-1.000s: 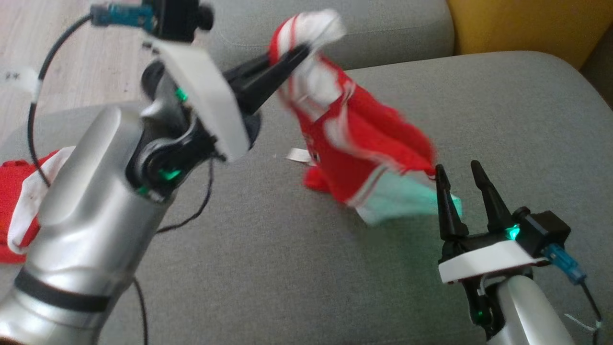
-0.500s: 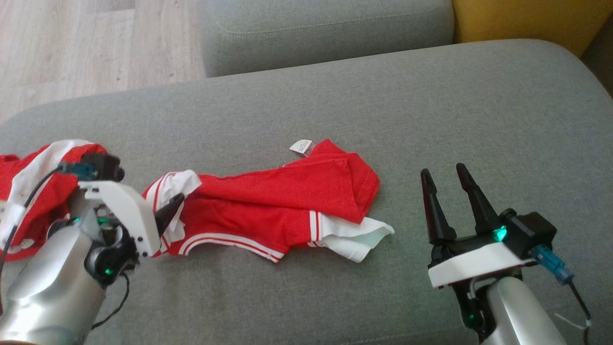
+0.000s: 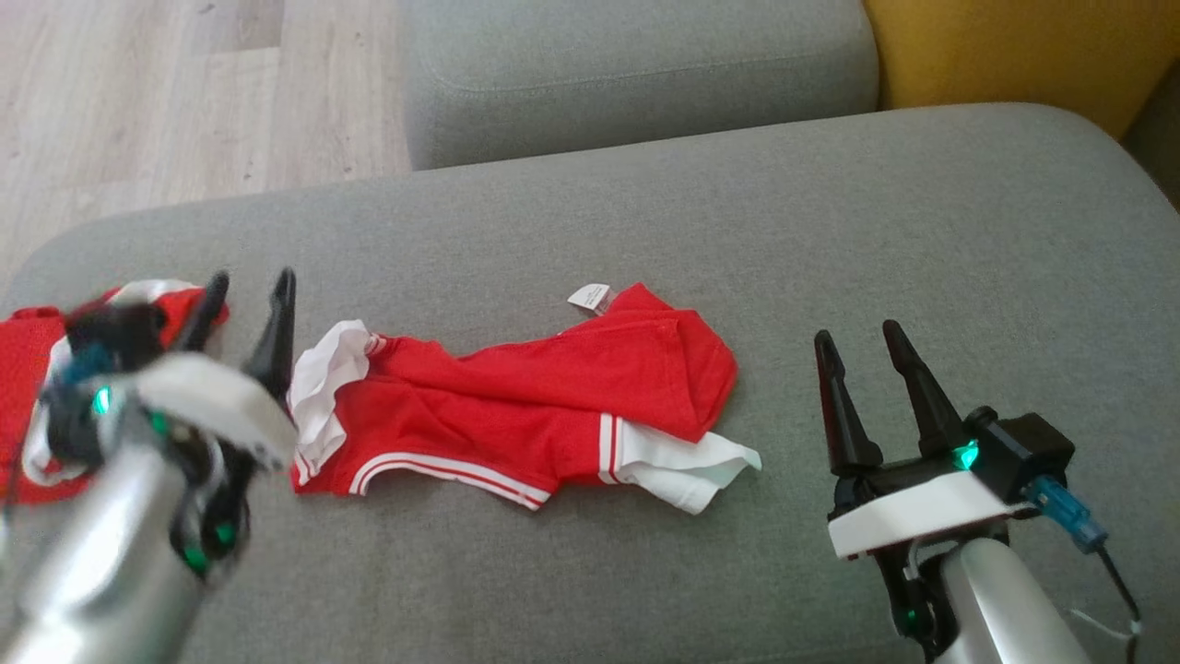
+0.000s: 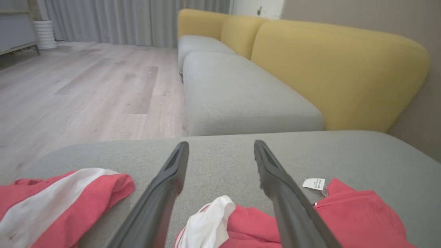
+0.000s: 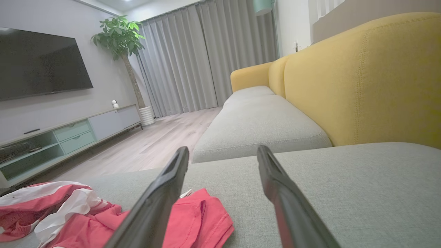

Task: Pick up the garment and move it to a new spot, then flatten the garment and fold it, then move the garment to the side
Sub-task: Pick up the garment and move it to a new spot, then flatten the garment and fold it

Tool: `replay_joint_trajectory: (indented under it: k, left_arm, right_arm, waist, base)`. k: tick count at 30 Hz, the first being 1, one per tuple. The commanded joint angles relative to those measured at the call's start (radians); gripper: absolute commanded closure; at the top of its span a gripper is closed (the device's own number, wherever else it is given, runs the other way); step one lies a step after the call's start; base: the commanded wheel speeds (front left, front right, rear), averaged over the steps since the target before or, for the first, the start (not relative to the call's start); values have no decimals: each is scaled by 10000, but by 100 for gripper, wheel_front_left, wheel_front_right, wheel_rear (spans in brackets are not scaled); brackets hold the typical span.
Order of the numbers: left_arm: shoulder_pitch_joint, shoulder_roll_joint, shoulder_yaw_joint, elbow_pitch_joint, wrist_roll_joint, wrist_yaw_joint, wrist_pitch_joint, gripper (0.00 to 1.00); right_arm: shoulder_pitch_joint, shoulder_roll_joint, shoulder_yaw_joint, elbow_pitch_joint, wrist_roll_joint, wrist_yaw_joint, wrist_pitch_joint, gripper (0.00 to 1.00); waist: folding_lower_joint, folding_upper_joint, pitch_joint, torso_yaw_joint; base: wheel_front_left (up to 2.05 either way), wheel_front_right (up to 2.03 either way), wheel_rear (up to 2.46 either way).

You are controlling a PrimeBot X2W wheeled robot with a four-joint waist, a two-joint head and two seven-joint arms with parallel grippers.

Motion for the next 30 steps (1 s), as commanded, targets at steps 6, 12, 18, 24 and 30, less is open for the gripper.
replay_joint_trajectory:
  k: [6, 12, 18, 24, 30]
  left_arm:
    - [1758, 109, 1002, -2237, 952, 1466, -835, 0]
    - [4197, -957, 2502, -4799, 3111, 2402, -851, 0]
    - [5001, -1694, 2978, -5064, 4057, 1926, -853, 0]
    - [5133, -2125, 3551, -4870, 4424, 1449, -853, 0]
    - [5155, -2449, 3965, -4845, 4740, 1080, -854, 0]
  right_arm:
    - [-17, -119, 178, -392, -33, 77, -109, 0]
    - [102, -292, 162, -427, -32, 77, -109, 0]
    - [183, -372, 198, -361, 6, 77, -109, 0]
    - [145, -385, 216, -303, 35, 77, -109, 0]
    - [33, -408, 216, -19, 273, 77, -109, 0]
  waist:
    - [0, 0, -89, 123]
    - [0, 0, -63, 173]
    - [0, 0, -54, 249]
    - [0, 0, -66, 267]
    - [0, 0, -9, 471]
  base:
    - [0, 0, 0]
    - [0, 0, 0]
    - [0, 0, 0]
    - [0, 0, 0]
    - [0, 0, 0]
